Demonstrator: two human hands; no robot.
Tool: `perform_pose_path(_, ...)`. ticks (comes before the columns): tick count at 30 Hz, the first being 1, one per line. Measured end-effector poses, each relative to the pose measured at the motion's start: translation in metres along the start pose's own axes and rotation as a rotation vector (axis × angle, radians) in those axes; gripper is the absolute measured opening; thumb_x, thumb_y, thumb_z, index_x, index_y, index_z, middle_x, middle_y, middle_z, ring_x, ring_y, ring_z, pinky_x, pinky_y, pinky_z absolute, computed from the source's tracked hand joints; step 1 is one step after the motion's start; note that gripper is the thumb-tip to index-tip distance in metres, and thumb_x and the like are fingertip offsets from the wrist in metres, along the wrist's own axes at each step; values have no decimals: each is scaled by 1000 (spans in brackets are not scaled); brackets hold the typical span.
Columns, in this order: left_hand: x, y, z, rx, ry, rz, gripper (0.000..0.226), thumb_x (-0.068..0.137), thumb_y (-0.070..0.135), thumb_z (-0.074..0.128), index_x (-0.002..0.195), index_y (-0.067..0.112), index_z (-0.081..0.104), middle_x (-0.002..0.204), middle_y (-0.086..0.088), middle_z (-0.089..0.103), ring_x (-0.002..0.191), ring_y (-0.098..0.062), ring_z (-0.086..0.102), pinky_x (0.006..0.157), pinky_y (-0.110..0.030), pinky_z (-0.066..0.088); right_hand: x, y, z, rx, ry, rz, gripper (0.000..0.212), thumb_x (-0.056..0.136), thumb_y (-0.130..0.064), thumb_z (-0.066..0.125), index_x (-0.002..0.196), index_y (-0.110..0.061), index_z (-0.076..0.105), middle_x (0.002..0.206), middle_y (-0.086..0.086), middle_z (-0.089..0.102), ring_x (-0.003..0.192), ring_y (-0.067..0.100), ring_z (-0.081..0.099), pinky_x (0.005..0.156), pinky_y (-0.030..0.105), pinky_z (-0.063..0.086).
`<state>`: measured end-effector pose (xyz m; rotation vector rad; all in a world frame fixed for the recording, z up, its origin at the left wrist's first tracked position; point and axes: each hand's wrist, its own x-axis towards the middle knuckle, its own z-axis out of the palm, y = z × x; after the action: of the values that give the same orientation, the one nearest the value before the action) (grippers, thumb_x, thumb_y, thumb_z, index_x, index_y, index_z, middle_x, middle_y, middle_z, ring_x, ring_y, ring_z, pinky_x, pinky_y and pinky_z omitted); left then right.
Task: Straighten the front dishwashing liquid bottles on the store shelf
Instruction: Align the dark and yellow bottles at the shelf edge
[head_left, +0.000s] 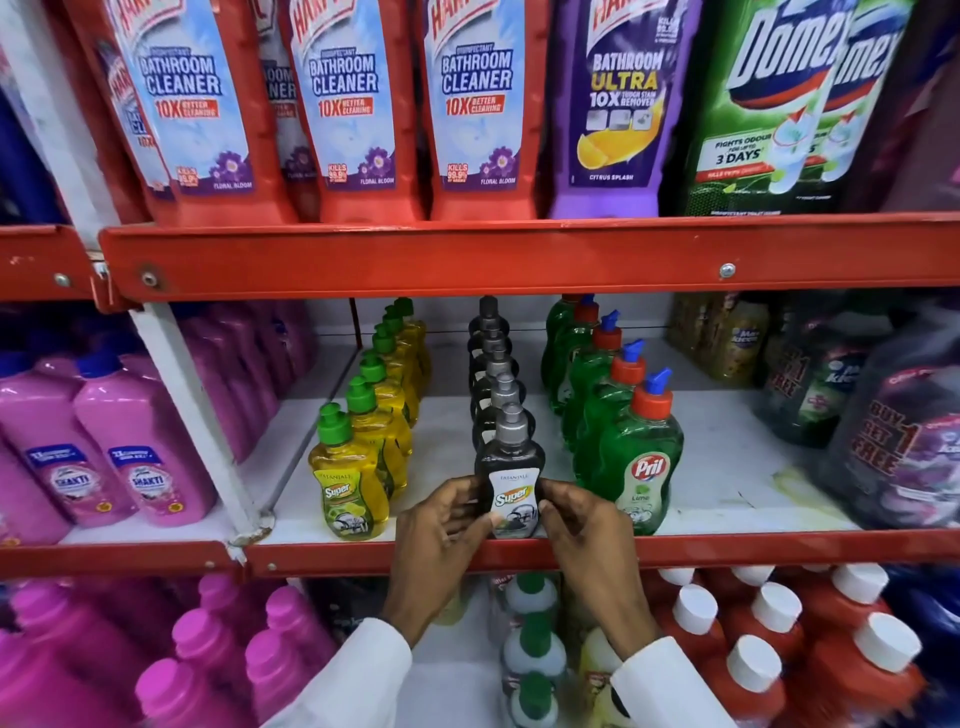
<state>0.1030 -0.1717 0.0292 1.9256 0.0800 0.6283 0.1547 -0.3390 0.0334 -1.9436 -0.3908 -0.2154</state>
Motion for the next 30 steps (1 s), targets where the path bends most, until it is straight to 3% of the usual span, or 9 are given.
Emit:
perform_pose_path(3, 0, 2, 0, 0, 0, 3, 35, 81, 10, 79, 113, 17, 69, 104, 7, 76, 92, -1, 73, 83, -24, 60, 0, -1, -1, -5, -2, -8, 30, 91, -10, 65, 118, -21, 72, 107, -19, 71, 93, -8, 68, 91, 14, 53)
perform_pose_path(9, -2, 2, -2, -19, -15, 18, 34, 83, 10, 77, 115, 16, 68, 109, 5, 76, 97, -2, 72, 84, -21, 58, 0, 1, -2, 17, -18, -1, 30, 91, -10, 65, 119, -19, 72, 108, -17, 73, 95, -8, 69, 84, 4, 50)
perform_pose_path(16, -3, 0, -3, -52, -17, 20, 36, 84, 9, 76, 118, 18, 68, 112, 5, 75, 99, -3, 71, 87, -24, 59, -3, -3, -4, 34, -39, 15, 32, 91, -11, 66, 121, -19, 70, 110, -18, 70, 100, -2, 70, 94, 23, 57)
perform_pose_path(19, -7, -4, -4, -73, 3, 32, 44, 85, 8, 75, 127, 16, 64, 123, 6, 70, 107, -1, 68, 91, -21, 55, -11, -8, 0, 50, 84, 13, 37, 88, -16, 72, 125, -17, 68, 117, -11, 71, 103, 1, 70, 95, 29, 58)
perform_pose_path(22, -25, -7, -13, -86, 167, 43, 36, 87, 8, 73, 121, 19, 68, 120, 6, 71, 107, -2, 68, 89, -16, 54, -30, -23, 9, 80, 349, -72, 32, 83, -14, 76, 115, -16, 74, 110, -6, 76, 95, 4, 73, 87, 26, 60)
perform_pose_path(24, -42, -8, -29, -95, 371, 81, 16, 89, 13, 71, 102, 21, 75, 104, 1, 77, 96, -11, 73, 83, -23, 58, -42, -39, 19, 107, 405, -187, 25, 80, -5, 76, 102, -17, 78, 96, -8, 78, 85, 2, 73, 80, 21, 59)
perform_pose_path(26, -50, -10, -55, -132, 569, 116, 12, 85, 21, 64, 91, 18, 75, 93, -7, 77, 89, -23, 73, 83, -36, 57, -51, -53, 35, 120, 339, -250, 24, 79, -2, 77, 96, -19, 79, 92, -10, 78, 82, 1, 72, 77, 18, 56)
perform_pose_path(28, -42, -20, -82, -173, 695, 82, 15, 80, 22, 62, 93, 21, 70, 94, -12, 73, 89, -26, 70, 86, -40, 54, -50, -63, 56, 128, 207, -237, 25, 81, -7, 75, 100, -23, 78, 90, -11, 78, 81, 1, 72, 77, 18, 56)
perform_pose_path(30, -27, -31, -109, -157, 662, -4, 26, 78, 20, 67, 104, 22, 64, 106, -13, 71, 93, -22, 68, 88, -39, 53, -44, -73, 81, 125, 61, -202, 29, 84, -12, 72, 109, -26, 75, 93, -12, 78, 81, -3, 71, 76, 16, 57)
